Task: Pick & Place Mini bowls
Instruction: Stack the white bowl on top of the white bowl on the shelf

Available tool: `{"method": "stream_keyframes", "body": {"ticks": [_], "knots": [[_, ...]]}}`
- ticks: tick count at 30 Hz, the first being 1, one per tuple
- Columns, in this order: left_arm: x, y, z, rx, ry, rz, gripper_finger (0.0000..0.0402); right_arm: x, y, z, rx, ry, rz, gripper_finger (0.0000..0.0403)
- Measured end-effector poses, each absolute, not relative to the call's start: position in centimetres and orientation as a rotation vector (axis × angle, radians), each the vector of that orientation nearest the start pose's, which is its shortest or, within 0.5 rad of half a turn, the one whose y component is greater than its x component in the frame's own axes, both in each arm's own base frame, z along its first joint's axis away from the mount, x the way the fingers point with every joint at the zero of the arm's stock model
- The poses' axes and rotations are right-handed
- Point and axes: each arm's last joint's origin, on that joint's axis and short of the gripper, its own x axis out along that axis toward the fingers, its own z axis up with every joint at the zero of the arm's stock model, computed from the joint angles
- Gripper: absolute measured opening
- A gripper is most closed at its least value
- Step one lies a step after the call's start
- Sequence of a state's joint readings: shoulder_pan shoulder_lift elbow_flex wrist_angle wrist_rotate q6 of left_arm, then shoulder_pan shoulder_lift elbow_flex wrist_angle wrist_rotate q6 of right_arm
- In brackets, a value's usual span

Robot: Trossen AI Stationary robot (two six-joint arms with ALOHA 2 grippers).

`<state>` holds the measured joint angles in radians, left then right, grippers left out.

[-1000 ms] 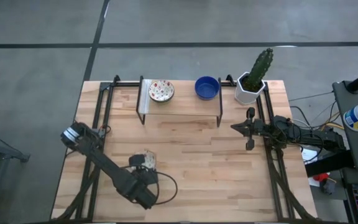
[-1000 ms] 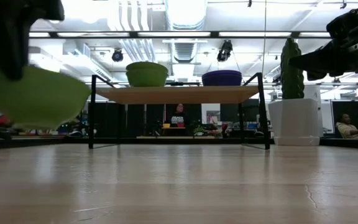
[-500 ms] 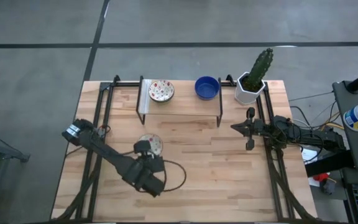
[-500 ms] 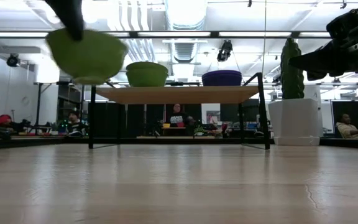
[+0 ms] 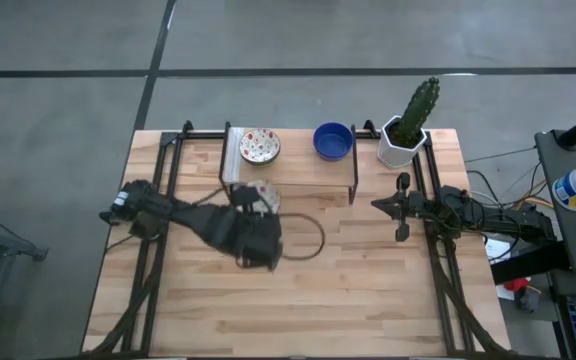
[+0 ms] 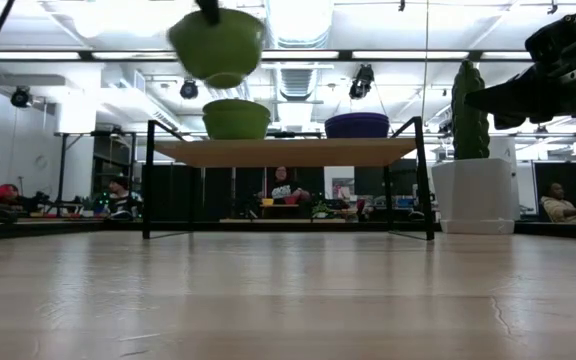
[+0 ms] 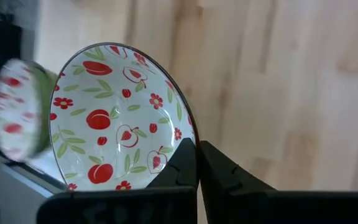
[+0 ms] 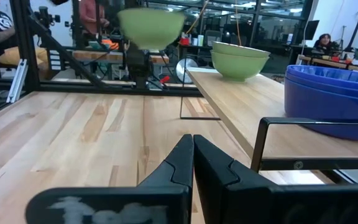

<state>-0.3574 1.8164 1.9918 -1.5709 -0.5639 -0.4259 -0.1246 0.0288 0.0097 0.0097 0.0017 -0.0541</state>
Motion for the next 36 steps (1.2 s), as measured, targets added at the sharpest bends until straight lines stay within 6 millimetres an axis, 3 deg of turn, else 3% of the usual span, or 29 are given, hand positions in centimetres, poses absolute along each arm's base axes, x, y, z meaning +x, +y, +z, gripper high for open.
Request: {"method": "stream_keyframes", "body": {"ticks": [13,21,29,36], "knots": [[32.4,-0.9,41.9,0.304,1.102,0.547,0.0,9.8,-1.2,16.5,-0.054,0.013,-0.126,0.0008],[31.9,4.9,42.4,0.273,1.145,0.666,0.0,9.8,-1.2,16.6,-0.053,0.013,-0.126,0.0008],[32.1,8.0,42.3,0.206,1.129,0.657,0.0,9.8,-1.2,16.6,-0.052,0.012,-0.126,0.0008],[32.4,8.5,40.4,0.182,1.209,0.607,0.0,9.8,-1.2,16.6,-0.054,0.013,-0.126,0.0008]]}}
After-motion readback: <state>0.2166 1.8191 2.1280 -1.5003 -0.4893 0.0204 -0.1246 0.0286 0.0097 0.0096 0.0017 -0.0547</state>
